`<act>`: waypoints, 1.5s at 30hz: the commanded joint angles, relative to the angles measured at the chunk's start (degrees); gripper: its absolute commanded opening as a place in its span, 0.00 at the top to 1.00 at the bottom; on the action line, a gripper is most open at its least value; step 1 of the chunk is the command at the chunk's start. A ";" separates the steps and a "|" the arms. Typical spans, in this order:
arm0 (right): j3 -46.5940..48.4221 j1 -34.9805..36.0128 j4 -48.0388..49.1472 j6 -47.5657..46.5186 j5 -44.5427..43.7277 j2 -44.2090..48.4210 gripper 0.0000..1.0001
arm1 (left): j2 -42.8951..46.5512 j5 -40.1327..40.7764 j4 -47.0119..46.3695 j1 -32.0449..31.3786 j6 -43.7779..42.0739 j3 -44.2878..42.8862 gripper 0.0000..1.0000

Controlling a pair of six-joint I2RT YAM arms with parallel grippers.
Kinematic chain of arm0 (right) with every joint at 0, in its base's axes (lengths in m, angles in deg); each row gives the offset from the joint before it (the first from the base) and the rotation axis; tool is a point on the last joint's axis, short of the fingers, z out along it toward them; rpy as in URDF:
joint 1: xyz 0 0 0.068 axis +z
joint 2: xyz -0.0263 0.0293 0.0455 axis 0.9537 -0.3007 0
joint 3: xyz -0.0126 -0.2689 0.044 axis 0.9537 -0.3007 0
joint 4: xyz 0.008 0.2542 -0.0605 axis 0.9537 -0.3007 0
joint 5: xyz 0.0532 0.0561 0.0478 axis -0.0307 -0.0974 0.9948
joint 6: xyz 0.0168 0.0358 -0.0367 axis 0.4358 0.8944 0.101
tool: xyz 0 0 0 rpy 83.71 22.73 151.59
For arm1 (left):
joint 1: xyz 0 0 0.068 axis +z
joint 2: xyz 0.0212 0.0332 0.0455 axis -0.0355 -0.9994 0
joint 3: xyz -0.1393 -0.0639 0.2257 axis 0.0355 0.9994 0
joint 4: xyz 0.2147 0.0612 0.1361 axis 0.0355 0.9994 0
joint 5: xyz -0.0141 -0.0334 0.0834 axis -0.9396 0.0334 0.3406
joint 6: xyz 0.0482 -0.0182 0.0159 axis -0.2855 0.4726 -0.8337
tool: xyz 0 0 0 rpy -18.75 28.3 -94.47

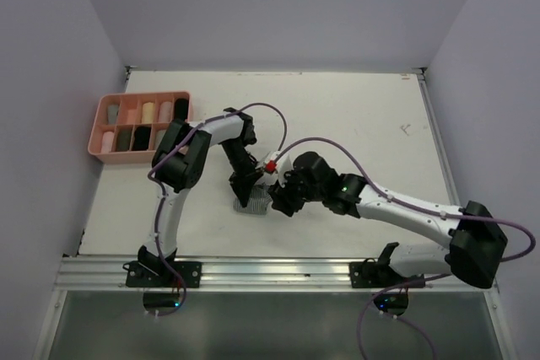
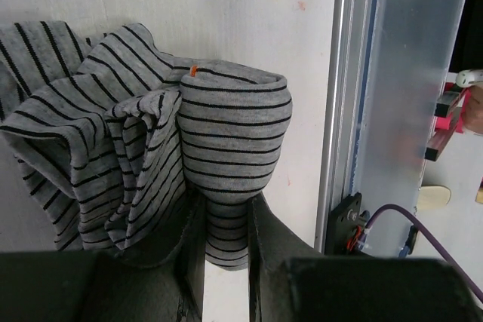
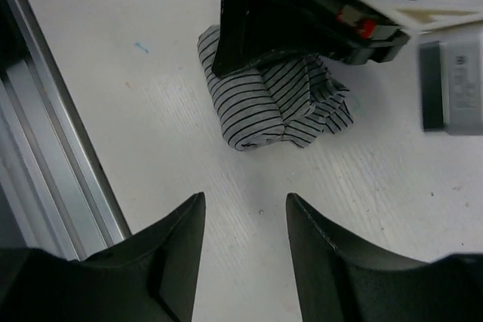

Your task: Roll the underwear

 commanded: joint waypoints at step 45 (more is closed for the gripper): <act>12.14 6.34 8.99 -14.03 4.23 -40.89 0.85 | 3.71 4.14 -7.98 9.26 1.11 -12.12 0.70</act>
